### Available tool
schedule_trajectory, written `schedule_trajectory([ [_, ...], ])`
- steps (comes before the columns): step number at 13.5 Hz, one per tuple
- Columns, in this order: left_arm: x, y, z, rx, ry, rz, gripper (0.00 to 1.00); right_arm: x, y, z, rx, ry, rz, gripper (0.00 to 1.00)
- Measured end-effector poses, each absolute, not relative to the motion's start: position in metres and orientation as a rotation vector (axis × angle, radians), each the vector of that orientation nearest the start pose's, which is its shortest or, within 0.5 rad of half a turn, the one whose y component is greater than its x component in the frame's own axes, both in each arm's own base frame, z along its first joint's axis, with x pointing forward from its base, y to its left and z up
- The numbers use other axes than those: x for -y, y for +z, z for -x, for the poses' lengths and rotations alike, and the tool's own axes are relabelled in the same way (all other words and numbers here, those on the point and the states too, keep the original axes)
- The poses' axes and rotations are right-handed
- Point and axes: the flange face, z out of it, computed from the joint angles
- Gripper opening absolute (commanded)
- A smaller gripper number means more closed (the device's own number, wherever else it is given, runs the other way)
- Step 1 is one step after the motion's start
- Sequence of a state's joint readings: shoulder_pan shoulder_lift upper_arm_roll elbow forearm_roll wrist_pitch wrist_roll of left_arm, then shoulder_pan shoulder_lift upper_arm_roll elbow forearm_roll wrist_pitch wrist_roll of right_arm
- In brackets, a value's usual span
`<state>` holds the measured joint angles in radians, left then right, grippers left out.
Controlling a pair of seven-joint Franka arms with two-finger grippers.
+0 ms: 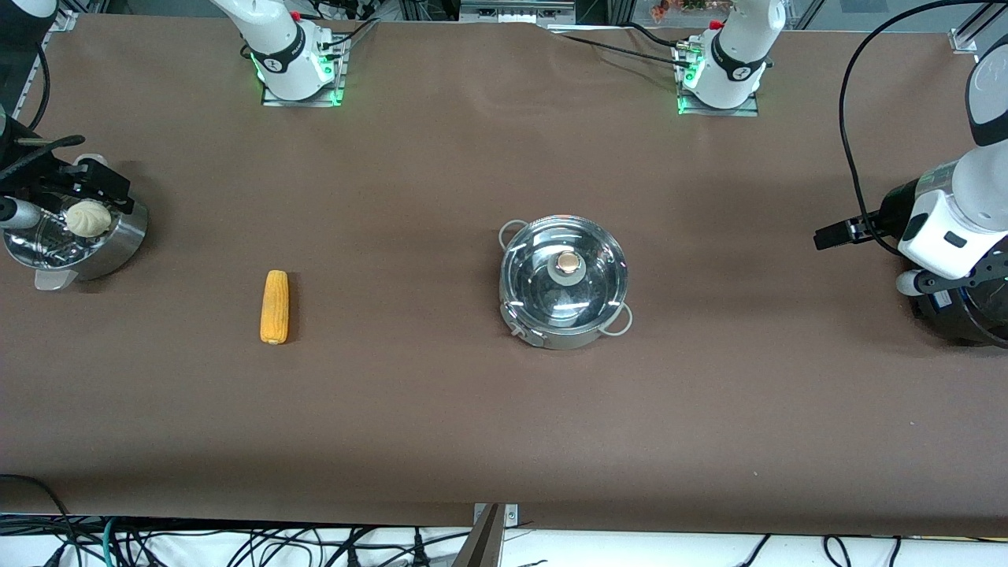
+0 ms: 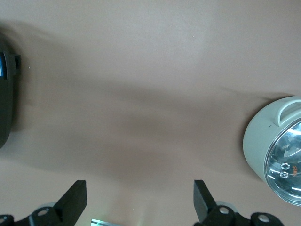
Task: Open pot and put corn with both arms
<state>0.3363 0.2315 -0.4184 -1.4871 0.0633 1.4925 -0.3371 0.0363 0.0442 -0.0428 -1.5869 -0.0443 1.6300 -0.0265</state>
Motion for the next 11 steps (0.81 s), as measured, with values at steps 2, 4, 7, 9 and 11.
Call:
schedule_trajectory([
  [2,0.020,0.534,-0.603,0.388,0.322,3.089,1.00,0.008,0.597,-0.572,0.036,0.003,3.188,1.00],
  [4,0.027,0.540,-0.601,0.375,0.306,3.084,1.00,0.008,0.597,-0.572,0.036,0.003,3.188,1.00],
  [7,0.014,0.547,-0.592,0.358,0.301,3.093,1.00,0.008,0.597,-0.572,0.035,0.003,3.188,1.00],
  [9,-0.009,0.548,-0.582,0.351,0.308,3.109,1.00,0.008,0.597,-0.572,0.035,0.003,3.188,1.00],
  [11,-0.015,0.545,-0.574,0.351,0.279,3.114,1.00,0.008,0.597,-0.573,0.035,0.003,3.188,1.00],
])
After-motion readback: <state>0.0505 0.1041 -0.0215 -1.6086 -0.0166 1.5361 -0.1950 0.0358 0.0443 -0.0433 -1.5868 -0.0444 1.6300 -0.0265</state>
